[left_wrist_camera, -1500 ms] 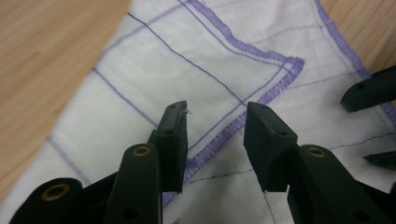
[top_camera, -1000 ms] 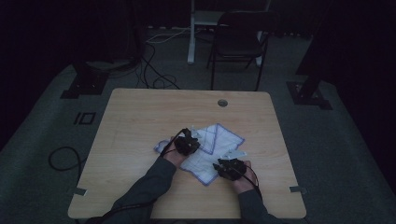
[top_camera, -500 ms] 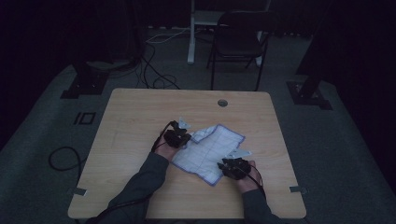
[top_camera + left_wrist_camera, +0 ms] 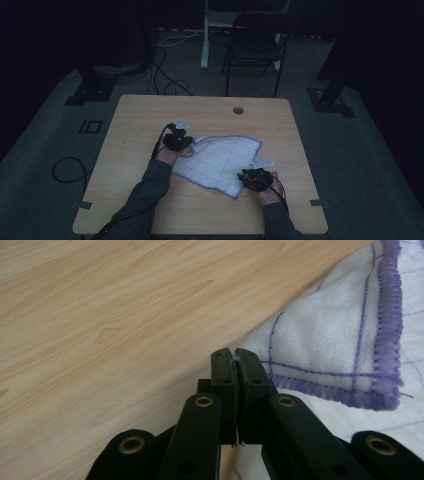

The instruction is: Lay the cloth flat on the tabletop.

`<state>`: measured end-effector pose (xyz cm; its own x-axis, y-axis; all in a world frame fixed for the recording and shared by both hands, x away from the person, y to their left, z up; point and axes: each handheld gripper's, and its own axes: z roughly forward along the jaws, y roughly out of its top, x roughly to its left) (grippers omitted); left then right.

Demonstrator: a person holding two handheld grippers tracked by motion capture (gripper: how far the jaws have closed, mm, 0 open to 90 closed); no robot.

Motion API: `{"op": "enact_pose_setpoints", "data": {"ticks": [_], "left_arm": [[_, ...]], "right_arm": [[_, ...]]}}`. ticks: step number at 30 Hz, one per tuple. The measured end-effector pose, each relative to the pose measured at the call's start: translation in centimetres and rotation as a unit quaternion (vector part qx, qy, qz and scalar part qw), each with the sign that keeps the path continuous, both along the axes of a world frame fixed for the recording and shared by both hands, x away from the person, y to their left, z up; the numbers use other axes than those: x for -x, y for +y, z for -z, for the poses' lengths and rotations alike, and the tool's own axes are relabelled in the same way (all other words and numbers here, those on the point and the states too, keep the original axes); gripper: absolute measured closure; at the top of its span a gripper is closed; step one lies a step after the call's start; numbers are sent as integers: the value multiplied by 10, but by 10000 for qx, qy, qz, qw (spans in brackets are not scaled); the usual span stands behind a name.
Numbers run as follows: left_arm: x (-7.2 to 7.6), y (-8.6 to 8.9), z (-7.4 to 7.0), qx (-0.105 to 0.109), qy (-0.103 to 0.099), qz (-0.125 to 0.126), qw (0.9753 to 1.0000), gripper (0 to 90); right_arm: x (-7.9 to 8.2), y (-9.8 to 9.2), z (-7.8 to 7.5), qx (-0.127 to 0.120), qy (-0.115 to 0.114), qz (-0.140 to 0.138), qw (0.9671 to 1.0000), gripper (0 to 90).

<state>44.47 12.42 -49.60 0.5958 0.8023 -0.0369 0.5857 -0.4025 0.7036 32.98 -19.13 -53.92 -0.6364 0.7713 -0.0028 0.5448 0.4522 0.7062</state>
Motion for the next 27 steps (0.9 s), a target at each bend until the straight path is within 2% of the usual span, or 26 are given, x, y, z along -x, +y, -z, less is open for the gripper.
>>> {"op": "enact_pose_setpoints", "data": {"ticks": [9, 15, 22, 27], "left_arm": [[-5, 15, 6, 9, 135, -224, 9997, 885], [-5, 28, 18, 10, 288, -344, 9990, 883], [-1, 39, 30, 107, 417, -479, 9979, 867], [-2, 53, 30, 56, 410, -810, 9959, 860]], "right_arm": [[-1, -12, -1, 47, 23, 149, 9999, 705], [-1, -15, -1, 49, 20, 217, 9998, 703], [-3, -15, -1, 82, 9, 217, 9997, 700], [-3, -15, -1, 86, 9, 214, 9997, 700]]}}
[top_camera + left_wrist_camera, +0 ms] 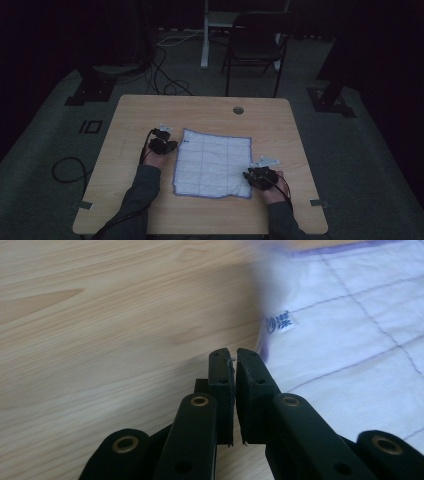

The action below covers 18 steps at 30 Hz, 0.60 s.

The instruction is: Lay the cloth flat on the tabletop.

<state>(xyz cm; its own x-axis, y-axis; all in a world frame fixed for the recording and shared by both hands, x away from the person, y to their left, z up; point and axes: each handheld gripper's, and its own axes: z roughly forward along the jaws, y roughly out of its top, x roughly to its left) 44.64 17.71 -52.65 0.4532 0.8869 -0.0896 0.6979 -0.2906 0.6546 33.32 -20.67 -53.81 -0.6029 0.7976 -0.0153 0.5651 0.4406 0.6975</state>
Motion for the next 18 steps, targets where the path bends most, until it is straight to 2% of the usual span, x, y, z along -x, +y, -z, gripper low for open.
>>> {"op": "enact_pose_setpoints", "data": {"ticks": [7, 18], "left_arm": [[8, 11, -5, 0, -115, -13, 9999, 844], [38, 17, -9, 141, -382, 74, 9991, 781]], "right_arm": [[-1, 0, 0, 4, -4, -26, 10000, 699], [-6, -4, 1, -20, -42, -20, 10000, 689]]}}
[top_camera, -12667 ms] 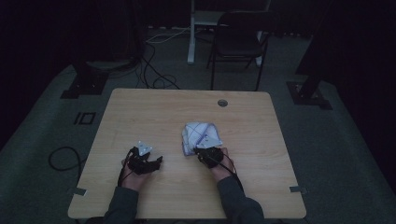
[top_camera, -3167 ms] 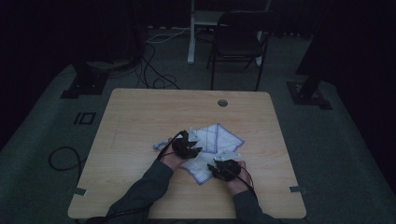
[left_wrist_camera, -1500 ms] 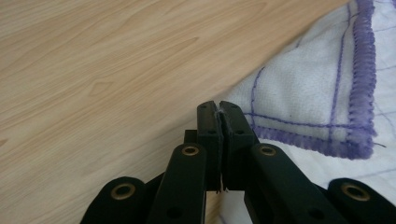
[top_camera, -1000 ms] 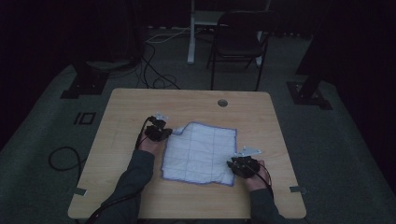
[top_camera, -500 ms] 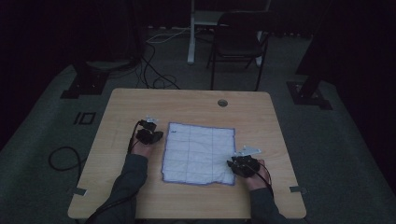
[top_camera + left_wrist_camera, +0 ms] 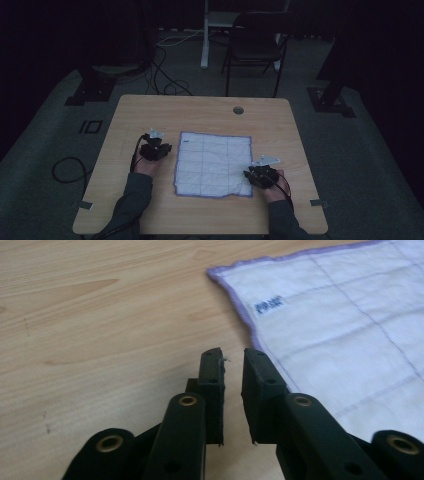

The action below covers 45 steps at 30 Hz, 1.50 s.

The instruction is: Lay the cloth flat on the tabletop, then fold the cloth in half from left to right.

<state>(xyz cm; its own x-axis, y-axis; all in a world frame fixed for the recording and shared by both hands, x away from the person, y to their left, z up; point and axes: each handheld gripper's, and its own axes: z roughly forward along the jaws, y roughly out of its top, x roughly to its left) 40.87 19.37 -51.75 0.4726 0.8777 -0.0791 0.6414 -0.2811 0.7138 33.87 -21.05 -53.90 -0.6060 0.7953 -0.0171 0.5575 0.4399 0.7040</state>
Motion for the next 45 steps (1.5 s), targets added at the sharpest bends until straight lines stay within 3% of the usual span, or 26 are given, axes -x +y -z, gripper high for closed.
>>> {"op": "enact_pose_setpoints", "data": {"ticks": [12, 19, 29, 40, 45], "left_arm": [[31, 0, -3, 471, -33, 112, 9988, 668], [45, -9, 3, 519, 91, 208, 9984, 634], [46, -28, 14, 365, 143, 196, 9990, 558], [42, -34, 20, 255, 157, 28, 9995, 539], [42, -35, 22, 171, 40, -108, 9998, 534]], "right_arm": [[0, 0, 0, -5, -18, 8, 10000, 684], [0, 0, 0, -26, -12, 31, 10000, 683], [1, 0, 1, -45, -18, 55, 10000, 681], [1, 0, 1, -64, -29, 63, 10000, 676], [2, 0, 1, -72, -32, 71, 9999, 675]]}}
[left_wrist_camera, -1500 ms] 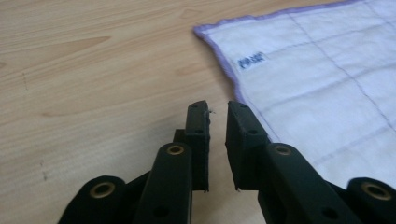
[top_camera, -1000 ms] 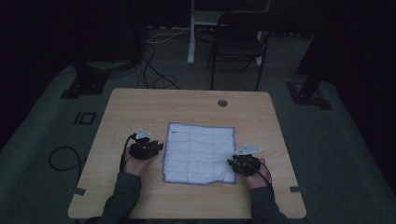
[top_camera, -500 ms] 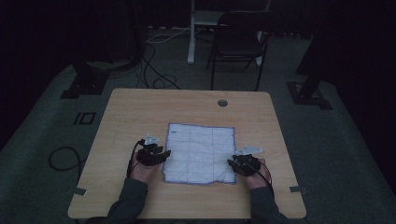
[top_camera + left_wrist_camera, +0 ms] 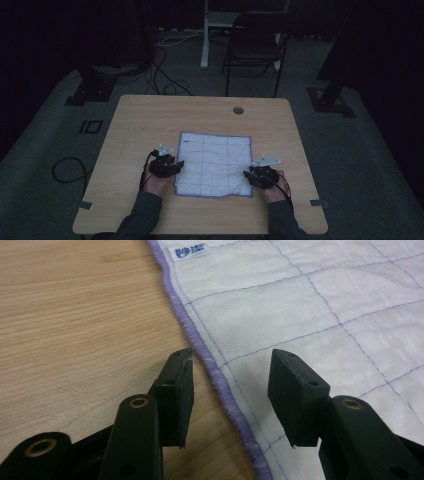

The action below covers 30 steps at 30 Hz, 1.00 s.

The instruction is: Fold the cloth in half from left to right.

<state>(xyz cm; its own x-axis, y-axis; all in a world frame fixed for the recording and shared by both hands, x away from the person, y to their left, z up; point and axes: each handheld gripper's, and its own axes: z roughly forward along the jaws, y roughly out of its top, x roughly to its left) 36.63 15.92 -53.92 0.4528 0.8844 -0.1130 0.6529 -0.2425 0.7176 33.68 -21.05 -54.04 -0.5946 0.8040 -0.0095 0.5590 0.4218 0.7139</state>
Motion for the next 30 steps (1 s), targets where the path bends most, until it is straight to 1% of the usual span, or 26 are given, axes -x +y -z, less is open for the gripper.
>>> {"op": "enact_pose_setpoints", "data": {"ticks": [5, 6, 7, 8, 10, 11, 13, 14, 15, 17, 18, 20, 24, 27, 30], "left_arm": [[-3, -4, 1, 66, -10, 20, 10000, 515], [-4, -6, 1, 113, -4, 19, 9999, 514], [-5, -7, 1, 170, 24, 74, 9998, 513], [-6, -9, 1, 185, 39, 73, 9998, 513], [-6, -12, 1, 139, 30, 43, 9999, 516], [-5, -13, 1, 131, 26, 38, 9999, 532], [-3, -15, 1, 84, 1, 46, 10000, 605], [-1, -16, 1, -39, -37, 46, 10000, 653], [-1, -17, 1, -101, -55, 50, 9999, 726], [0, -16, 0, -100, -9, 58, 9999, 815], [0, -15, 0, -82, 6, 75, 9999, 844], [1, -13, 0, -102, 25, 115, 9999, 860], [3, -7, -1, -93, 68, 128, 9999, 866], [6, 0, -1, -81, 88, 132, 9998, 867], [9, 9, -1, -72, 92, 80, 9999, 866]], "right_arm": [[0, 0, 0, 1, 2, 10, 10000, 674], [0, 0, 0, 0, -3, 17, 10000, 675], [0, 0, 0, -1, -4, 18, 10000, 674], [1, 1, 0, -4, -4, 21, 10000, 674], [1, 0, 0, -5, -3, 17, 10000, 674], [1, 0, 0, -7, -5, 20, 10000, 674], [1, 1, 0, -1, -16, 20, 10000, 674], [1, 1, 0, -2, -9, 28, 10000, 673], [1, 1, 0, 4, -9, 24, 10000, 672], [2, 2, 0, 11, -10, 16, 10000, 670], [2, 2, 0, 5, 0, 14, 10000, 669], [2, 2, 0, -6, 13, -10, 10000, 668], [3, 4, 0, -45, 48, -82, 9999, 665], [4, 6, 0, -146, 85, -171, 9997, 662], [5, 9, -1, -138, 22, -246, 9996, 655]]}}
